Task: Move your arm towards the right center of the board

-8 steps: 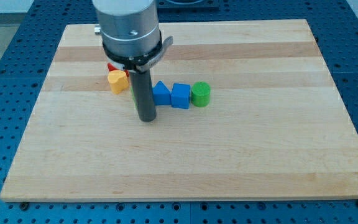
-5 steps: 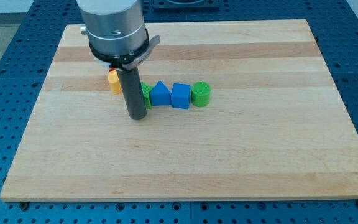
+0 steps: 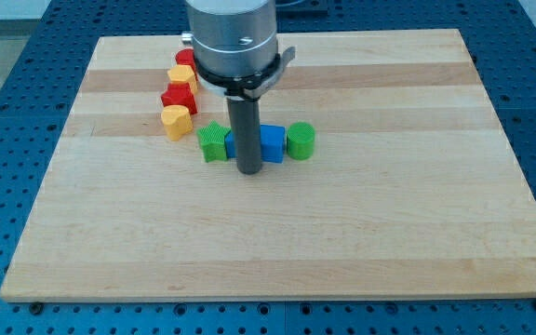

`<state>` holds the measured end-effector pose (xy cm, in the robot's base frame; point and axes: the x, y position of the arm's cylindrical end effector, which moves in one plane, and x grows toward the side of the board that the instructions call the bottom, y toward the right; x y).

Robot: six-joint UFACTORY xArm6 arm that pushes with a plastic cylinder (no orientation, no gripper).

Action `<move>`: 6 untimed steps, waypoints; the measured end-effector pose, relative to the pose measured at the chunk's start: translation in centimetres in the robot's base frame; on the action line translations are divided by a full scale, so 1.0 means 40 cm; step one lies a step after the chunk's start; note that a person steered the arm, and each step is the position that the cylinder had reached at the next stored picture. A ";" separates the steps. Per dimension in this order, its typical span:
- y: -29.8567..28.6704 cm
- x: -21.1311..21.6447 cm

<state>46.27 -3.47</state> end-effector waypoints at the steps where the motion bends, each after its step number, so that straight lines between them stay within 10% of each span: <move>1: 0.043 0.000; 6: 0.194 0.000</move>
<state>46.27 4.28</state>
